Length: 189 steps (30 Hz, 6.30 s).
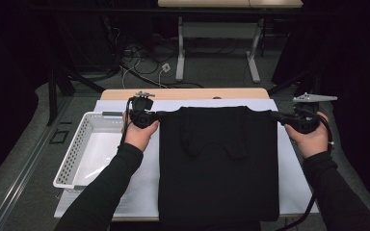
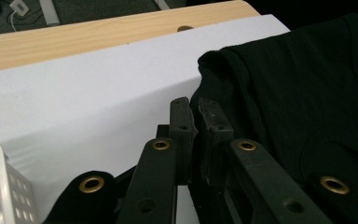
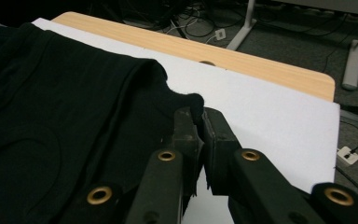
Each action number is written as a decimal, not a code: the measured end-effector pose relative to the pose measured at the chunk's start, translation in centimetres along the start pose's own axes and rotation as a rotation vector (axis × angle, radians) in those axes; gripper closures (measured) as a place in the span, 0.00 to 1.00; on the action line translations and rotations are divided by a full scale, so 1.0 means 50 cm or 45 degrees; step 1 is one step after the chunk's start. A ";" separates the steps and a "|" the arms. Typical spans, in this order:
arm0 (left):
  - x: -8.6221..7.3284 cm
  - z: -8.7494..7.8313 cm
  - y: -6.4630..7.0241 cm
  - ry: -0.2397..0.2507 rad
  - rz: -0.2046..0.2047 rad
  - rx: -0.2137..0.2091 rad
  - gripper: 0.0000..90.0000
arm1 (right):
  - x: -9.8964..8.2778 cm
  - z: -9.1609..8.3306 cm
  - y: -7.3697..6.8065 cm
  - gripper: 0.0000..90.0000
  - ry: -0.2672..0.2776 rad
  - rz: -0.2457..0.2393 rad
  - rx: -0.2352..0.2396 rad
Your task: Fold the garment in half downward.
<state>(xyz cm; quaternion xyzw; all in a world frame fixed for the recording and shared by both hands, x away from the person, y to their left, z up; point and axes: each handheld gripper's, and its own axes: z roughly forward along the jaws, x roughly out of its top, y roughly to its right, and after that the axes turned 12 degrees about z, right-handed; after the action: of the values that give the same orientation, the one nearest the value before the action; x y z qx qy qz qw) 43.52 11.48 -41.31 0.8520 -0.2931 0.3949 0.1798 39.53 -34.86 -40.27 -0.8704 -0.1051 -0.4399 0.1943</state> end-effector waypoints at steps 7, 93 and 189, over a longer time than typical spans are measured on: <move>0.040 0.012 -0.031 0.011 -0.042 0.022 0.94 | 0.047 0.027 0.005 0.95 -0.005 0.010 -0.027; -0.076 -0.020 -0.009 -0.024 -0.060 -0.133 0.94 | -0.056 0.017 0.030 0.95 -0.069 0.121 0.084; -0.201 0.087 0.134 -0.033 0.035 -0.190 0.34 | -0.214 0.123 -0.140 0.45 -0.161 -0.070 0.149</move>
<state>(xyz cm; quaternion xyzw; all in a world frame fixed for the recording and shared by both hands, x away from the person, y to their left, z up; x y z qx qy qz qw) 36.50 7.60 -51.32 0.8371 -0.3355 0.3634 0.2336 35.18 -26.01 -50.47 -0.8804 -0.1666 -0.3823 0.2258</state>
